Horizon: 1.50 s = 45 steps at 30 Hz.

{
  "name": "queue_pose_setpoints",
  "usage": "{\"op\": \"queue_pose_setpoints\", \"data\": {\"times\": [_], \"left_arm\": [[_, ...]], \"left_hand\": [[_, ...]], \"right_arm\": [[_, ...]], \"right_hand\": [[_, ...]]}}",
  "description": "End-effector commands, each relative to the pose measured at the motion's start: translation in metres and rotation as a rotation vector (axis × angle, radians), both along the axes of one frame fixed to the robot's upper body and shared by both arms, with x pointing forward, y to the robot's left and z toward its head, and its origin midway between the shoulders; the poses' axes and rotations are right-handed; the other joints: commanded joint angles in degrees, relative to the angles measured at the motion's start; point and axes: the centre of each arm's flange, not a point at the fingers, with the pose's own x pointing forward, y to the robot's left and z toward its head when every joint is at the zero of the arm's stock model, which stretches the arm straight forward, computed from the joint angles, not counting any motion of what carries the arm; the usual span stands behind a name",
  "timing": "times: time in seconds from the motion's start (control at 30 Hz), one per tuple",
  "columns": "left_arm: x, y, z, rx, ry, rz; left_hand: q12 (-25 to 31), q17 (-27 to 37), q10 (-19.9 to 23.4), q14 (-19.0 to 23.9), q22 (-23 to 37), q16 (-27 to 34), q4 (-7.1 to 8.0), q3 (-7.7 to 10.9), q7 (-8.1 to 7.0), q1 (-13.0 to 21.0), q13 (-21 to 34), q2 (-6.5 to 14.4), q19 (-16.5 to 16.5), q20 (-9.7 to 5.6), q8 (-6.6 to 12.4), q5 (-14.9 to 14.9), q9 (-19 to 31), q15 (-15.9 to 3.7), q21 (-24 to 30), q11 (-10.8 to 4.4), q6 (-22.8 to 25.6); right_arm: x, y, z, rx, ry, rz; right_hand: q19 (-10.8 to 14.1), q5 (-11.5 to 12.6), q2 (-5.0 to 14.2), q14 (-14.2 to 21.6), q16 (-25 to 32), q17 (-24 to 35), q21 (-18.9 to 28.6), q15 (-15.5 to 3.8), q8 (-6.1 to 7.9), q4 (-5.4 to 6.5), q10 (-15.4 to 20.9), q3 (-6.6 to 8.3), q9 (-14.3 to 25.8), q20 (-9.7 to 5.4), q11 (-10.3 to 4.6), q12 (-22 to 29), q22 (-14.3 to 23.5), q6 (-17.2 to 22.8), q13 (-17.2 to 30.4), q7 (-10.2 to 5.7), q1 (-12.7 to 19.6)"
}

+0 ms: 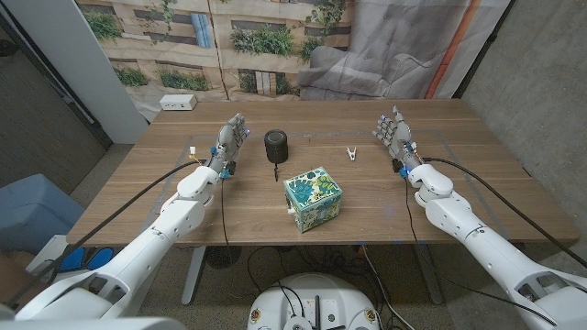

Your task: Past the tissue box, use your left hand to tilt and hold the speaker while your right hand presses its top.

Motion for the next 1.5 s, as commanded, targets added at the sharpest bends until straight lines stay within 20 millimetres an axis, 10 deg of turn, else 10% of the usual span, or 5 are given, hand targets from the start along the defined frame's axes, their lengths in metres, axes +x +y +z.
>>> {"op": "queue_pose_setpoints", "data": {"times": [0.03,0.43,0.97,1.5], "left_arm": [[-0.003,0.006,0.005,0.046,0.001,0.015],[-0.006,0.015,0.015,0.174,0.024,-0.015],[-0.009,0.046,0.036,0.379,0.015,-0.06],[-0.014,0.062,0.05,0.58,0.029,-0.058]], "left_hand": [[0.4,0.2,0.3,0.0,0.1,0.3,-0.9,0.46,-0.29,0.6,0.2,3.5,0.7,-2.25,0.46,0.2,0.2,-0.39,0.4,-0.39,-0.1],[0.5,0.2,1.8,0.6,0.1,0.1,-4.22,0.6,-1.64,2.0,0.2,2.3,0.8,-2.51,0.82,-0.2,0.2,-1.95,0.2,-1.4,1.3],[0.5,0.3,4.6,2.7,0.0,0.5,-14.52,1.0,-4.54,7.9,0.2,-0.7,1.1,-1.72,1.8,-0.9,0.3,-5.09,0.0,-3.91,2.8],[0.7,0.3,7.3,6.0,-0.1,0.7,-16.14,1.92,-5.86,12.6,0.3,-1.7,1.0,-0.87,1.92,-0.4,0.3,-7.18,-0.2,-5.79,2.8]], "right_arm": [[0.003,0.002,-0.002,-0.008,0.008,-0.011],[0.005,0.001,0.002,-0.025,0.004,-0.016],[0.004,0.007,-0.003,-0.013,0.014,-0.042],[0.01,0.014,-0.005,-0.016,-0.003,-0.05]], "right_hand": [[0.3,0.4,0.56,0.4,0.4,0.0,0.3,0.07,0.39,-0.11,0.5,0.4,0.1,-0.14,0.07,0.4,0.1,0.4,0.0,-0.17,-0.3],[0.1,0.5,0.73,0.2,0.4,-0.4,0.3,-0.03,0.35,-0.21,0.4,0.48,0.1,-0.22,0.08,0.4,0.1,0.2,0.0,-0.29,-0.1],[0.0,0.7,0.99,0.2,0.4,-1.1,0.4,-0.13,0.32,-0.39,0.2,0.63,0.1,-0.35,0.14,0.4,0.1,0.0,-0.1,-0.38,0.1],[-0.2,0.8,1.25,0.1,0.5,-1.7,0.5,-0.17,0.2,-0.6,0.0,0.82,0.1,-0.14,0.08,0.4,0.1,-0.5,-0.2,-0.66,0.3]]}}
